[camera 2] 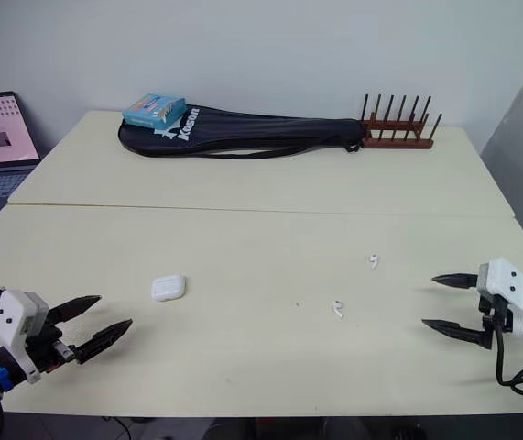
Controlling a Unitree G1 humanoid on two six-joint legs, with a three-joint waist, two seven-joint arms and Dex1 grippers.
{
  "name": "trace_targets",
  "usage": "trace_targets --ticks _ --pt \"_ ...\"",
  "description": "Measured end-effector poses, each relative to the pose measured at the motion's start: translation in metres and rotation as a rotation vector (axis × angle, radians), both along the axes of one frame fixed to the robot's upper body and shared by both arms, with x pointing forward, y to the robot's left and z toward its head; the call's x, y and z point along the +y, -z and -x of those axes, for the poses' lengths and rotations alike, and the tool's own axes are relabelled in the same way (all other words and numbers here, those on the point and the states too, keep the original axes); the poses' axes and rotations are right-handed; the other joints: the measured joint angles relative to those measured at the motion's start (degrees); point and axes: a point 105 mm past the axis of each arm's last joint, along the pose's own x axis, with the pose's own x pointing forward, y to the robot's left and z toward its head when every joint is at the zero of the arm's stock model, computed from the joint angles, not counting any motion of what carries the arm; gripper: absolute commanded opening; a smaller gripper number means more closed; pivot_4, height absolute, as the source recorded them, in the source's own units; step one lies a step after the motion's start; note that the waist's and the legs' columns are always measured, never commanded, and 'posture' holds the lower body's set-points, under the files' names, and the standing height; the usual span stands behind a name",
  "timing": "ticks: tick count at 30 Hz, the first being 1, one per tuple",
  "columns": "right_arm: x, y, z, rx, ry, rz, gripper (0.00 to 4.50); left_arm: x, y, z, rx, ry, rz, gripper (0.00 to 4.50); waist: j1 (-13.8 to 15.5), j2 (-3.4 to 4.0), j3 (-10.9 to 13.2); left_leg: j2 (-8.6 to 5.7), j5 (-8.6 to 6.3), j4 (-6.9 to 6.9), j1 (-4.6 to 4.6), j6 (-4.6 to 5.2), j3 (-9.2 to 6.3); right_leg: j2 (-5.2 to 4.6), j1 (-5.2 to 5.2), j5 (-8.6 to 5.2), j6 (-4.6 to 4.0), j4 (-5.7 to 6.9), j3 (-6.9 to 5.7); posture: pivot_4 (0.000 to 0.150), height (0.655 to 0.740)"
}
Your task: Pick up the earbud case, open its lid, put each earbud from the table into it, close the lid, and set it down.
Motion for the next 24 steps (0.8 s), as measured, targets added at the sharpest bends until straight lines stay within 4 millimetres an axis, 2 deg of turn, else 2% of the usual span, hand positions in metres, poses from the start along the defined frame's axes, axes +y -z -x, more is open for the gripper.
trace_targets --ticks 4,9,14,19,24 --pt "0.002 -0.002 0.001 -0.014 -0.015 0.007 4.35 0.003 0.002 0.003 -0.015 -0.113 0.062 4.5 0.0 0.0 0.0 0.02 0.0 0.0 -0.01 0.0 -0.04 -0.02 0.02 0.0 0.0 0.0 -0.01 0.15 0.7157" --pt "0.019 -0.013 0.0 -0.054 -0.086 0.02 4.35 -0.023 0.016 0.007 -0.011 -0.196 0.161 4.5 0.05 0.01 -0.02 -0.01 0.0 0.03 0.04 0.0 -0.08 -0.04 0.1 0.03 0.05 0.0 0.01 0.15 0.7157" --pt "0.048 -0.04 -0.012 -0.13 -0.157 0.003 4.35 -0.051 0.036 -0.005 -0.016 -0.287 0.223 4.5 0.18 0.04 -0.07 -0.06 0.0 0.06 0.31 0.0 -0.25 0.02 0.45 0.04 0.06 -0.02 0.0 0.15 0.7157" --pt "0.075 -0.049 -0.019 -0.114 -0.243 -0.014 4.35 -0.07 0.041 -0.024 -0.023 -0.333 0.183 4.5 0.53 0.16 -0.13 -0.13 0.0 0.05 0.32 0.0 -0.39 0.0 0.55 0.04 0.05 -0.05 -0.06 0.15 0.7157" --pt "0.095 -0.057 -0.021 -0.114 -0.329 -0.035 4.35 -0.082 0.043 -0.04 -0.042 -0.355 0.168 4.5 0.94 0.29 -0.17 -0.14 0.01 0.08 0.43 0.0 -0.63 -0.04 0.79 0.04 0.05 -0.09 -0.24 0.15 0.7157"
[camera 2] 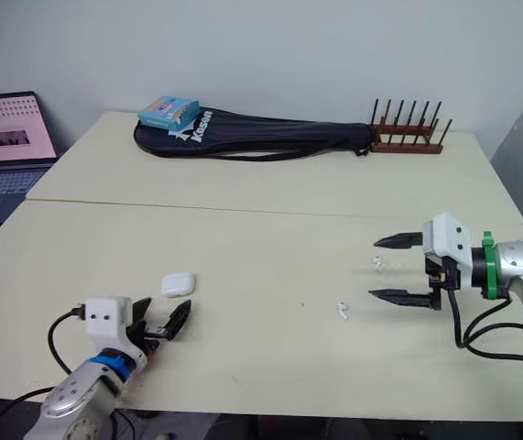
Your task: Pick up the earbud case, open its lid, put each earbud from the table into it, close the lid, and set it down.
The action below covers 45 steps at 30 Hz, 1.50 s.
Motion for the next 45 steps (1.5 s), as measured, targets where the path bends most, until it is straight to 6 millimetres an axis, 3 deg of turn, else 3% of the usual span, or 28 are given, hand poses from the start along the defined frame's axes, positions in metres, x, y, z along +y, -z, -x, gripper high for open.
trace_targets --ticks 13,18,19,26,29,33,37,43,45 --pt "0.015 -0.005 0.001 0.013 -0.093 -0.002 4.35 -0.011 0.0 -0.028 0.05 -0.058 0.004 4.5 0.03 0.41 -0.21 -0.08 0.0 -0.02 0.32 0.0 -0.06 -0.01 0.31 -0.01 0.0 -0.02 -0.04 0.15 0.7157" --pt "0.015 -0.006 0.001 0.011 -0.093 -0.003 4.5 -0.009 -0.001 -0.033 0.091 -0.069 -0.008 2.99 0.04 0.62 -0.33 -0.11 0.0 -0.03 0.32 0.0 -0.07 -0.02 0.32 -0.01 0.0 -0.04 -0.05 0.15 0.7157" --pt "0.015 -0.006 0.0 0.012 -0.093 -0.003 4.5 -0.009 -0.001 -0.033 0.098 -0.066 -0.01 2.86 0.04 0.65 -0.35 -0.13 0.0 -0.03 0.32 0.0 -0.06 -0.04 0.32 -0.01 0.0 -0.05 -0.04 0.15 0.7157" --pt "0.015 -0.006 0.0 0.01 -0.085 -0.003 4.5 -0.004 0.0 -0.026 0.14 -0.019 -0.068 2.86 -0.27 0.7 -0.38 -0.1 0.0 -0.1 0.33 0.0 -0.06 -0.04 0.27 -0.01 0.01 -0.12 -0.02 0.15 0.7157" --pt "0.015 -0.006 -0.002 0.009 -0.071 -0.004 4.5 -0.009 -0.001 -0.019 0.12 0.082 -0.105 2.86 -0.37 0.71 -0.38 -0.09 -0.01 -0.15 0.3 0.0 -0.03 -0.05 0.22 -0.02 0.02 -0.26 0.03 0.15 0.7157" --pt "0.016 -0.006 -0.003 0.046 -0.022 -0.034 4.5 -0.062 -0.002 -0.007 0.049 0.434 -0.092 2.86 0.04 0.7 -0.34 0.02 0.0 -0.15 0.04 0.0 -0.01 -0.19 0.2 -0.02 0.02 -0.49 -0.01 0.15 0.7157" --pt "0.024 -0.001 0.002 0.115 0.022 -0.051 4.5 -0.109 -0.024 0.001 -0.117 0.727 -0.071 2.86 -0.01 0.65 -0.31 0.0 -0.01 -0.14 -0.11 0.0 -0.07 -0.09 0.13 -0.01 0.01 -0.52 -0.11 0.15 0.7157" --pt "0.039 0.017 0.007 0.361 0.169 -0.099 4.5 -0.143 -0.042 0.002 -0.318 0.976 -0.154 2.86 -0.41 0.66 -0.31 0.01 -0.01 -0.17 -0.15 0.01 -0.09 0.05 0.07 -0.01 0.0 -0.5 -0.12 0.15 0.7157" --pt "0.052 0.023 0.007 0.485 0.205 -0.162 4.5 -0.152 -0.045 0.002 -0.4 1.045 -0.212 2.86 -0.54 0.66 -0.31 0.0 -0.01 -0.16 -0.16 0.01 -0.07 0.06 0.04 0.0 -0.01 -0.47 -0.08 0.15 0.7157"
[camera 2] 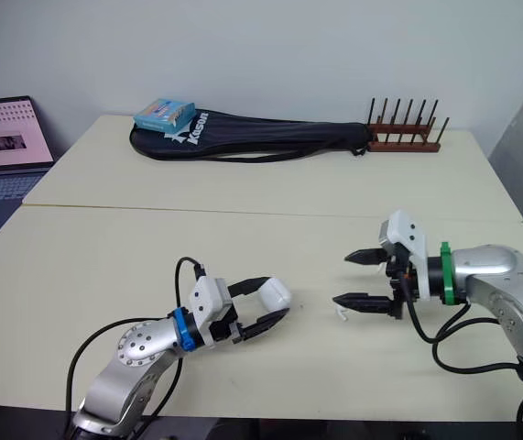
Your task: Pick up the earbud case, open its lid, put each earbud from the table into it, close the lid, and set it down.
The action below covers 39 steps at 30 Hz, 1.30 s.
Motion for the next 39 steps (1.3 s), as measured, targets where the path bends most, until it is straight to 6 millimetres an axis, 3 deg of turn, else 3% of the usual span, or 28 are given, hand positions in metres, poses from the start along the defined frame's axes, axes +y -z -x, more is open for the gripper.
trace_targets --ticks 6,20,24,32,39 --pt "0.019 0.01 0.002 0.22 0.045 -0.073 4.5 -0.017 -0.007 0.001 -0.178 0.079 0.009 2.86 0.21 0.0 0.0 -0.03 0.0 0.07 -0.55 0.0 -0.02 -0.03 -0.49 0.01 0.02 0.04 -0.05 0.15 0.7157" --pt "0.026 0.015 0.002 0.357 0.063 -0.118 4.5 -0.021 -0.015 0.001 -0.293 0.095 0.028 2.86 0.14 0.0 0.0 -0.01 0.01 0.07 -0.63 0.02 0.14 0.03 -0.91 0.01 0.02 0.46 -0.04 0.15 0.7157" --pt "0.027 0.015 0.003 0.365 0.056 -0.121 3.62 -0.02 -0.016 0.001 -0.295 0.086 0.032 2.86 0.15 0.0 0.0 0.0 0.01 0.07 -0.64 0.02 0.14 0.03 -0.93 0.01 0.02 0.45 -0.03 0.15 0.7157" --pt "0.032 0.011 0.003 0.379 0.016 -0.135 0.78 -0.02 -0.017 0.0 -0.299 0.079 0.031 2.86 0.14 0.0 0.0 0.0 0.01 0.07 -0.65 0.02 0.14 0.04 -0.94 0.01 0.02 0.45 -0.04 0.15 0.7157" --pt "0.032 0.01 0.002 0.394 0.012 -0.147 0.76 -0.021 -0.019 -0.001 -0.341 0.066 0.032 2.86 0.16 0.0 0.0 0.01 0.01 0.06 -0.65 0.02 0.16 0.04 -0.96 0.01 0.02 0.45 -0.03 0.15 0.7157"
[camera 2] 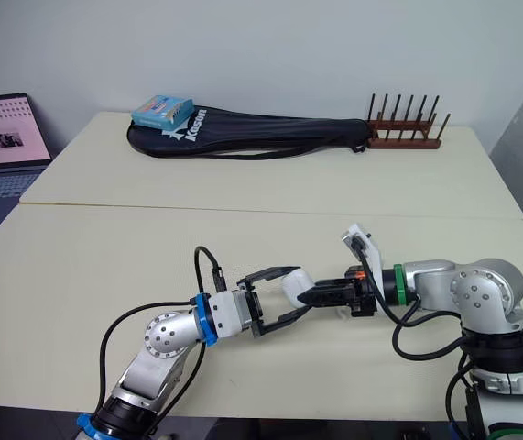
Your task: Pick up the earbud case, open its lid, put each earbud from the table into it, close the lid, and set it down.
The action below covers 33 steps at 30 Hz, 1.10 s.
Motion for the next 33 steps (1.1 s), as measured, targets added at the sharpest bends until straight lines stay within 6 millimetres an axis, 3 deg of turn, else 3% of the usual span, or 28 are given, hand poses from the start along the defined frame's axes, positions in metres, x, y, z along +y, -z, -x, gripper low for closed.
trace_targets --ticks 4,6,9,13,18,25,33 --pt "0.001 0.0 -0.002 0.002 -0.009 0.015 0.76 0.001 0.0 -0.002 0.007 0.003 0.009 4.13 -0.02 0.0 0.0 0.0 0.0 0.0 0.0 0.0 0.0 0.0 0.0 0.0 0.0 0.0 0.0 0.15 0.7157" --pt "0.001 -0.001 -0.002 -0.001 -0.014 0.019 0.76 0.003 0.0 -0.004 0.011 0.006 -0.004 4.47 -0.01 0.0 0.0 0.0 0.0 0.0 0.0 0.0 -0.01 0.01 -0.01 0.0 0.0 0.0 -0.02 0.15 0.7157" --pt "0.0 -0.003 -0.004 -0.013 -0.015 0.035 0.76 0.013 0.011 -0.008 0.09 0.013 -0.091 4.5 -0.06 0.0 0.0 0.03 0.0 -0.02 0.01 0.0 -0.01 0.05 -0.03 0.0 0.0 0.01 -0.01 0.15 0.7157" --pt "-0.003 -0.006 -0.011 -0.063 -0.005 0.078 0.76 0.037 0.03 -0.015 0.354 -0.009 -0.179 4.5 -0.19 0.03 0.04 0.05 0.0 -0.04 -0.02 0.0 -0.06 0.06 -0.09 -0.01 0.01 0.03 0.0 0.15 0.7157" --pt "-0.009 -0.012 -0.016 -0.365 -0.08 0.278 0.76 0.058 0.023 -0.029 0.561 -0.069 -0.316 4.5 -0.1 0.0 0.19 0.03 0.0 -0.03 -0.14 0.0 -0.15 0.05 -0.12 -0.04 0.05 -0.06 -0.17 0.15 0.7157" --pt "-0.005 -0.001 -0.014 -0.634 -0.272 0.449 0.76 0.03 -0.011 -0.029 0.632 -0.002 -0.328 4.5 0.0 -0.03 0.2 0.04 0.01 0.09 -0.64 -0.02 -0.36 0.04 -0.57 -0.04 0.05 -0.01 -0.24 0.15 0.7157" --pt "-0.005 0.004 -0.015 -0.72 -0.338 0.479 0.76 0.01 -0.02 -0.025 0.621 0.072 -0.385 4.5 0.02 -0.03 0.2 0.03 0.02 0.2 -0.67 -0.03 -0.52 0.03 -0.58 -0.03 0.04 0.05 -0.23 0.15 0.7157"
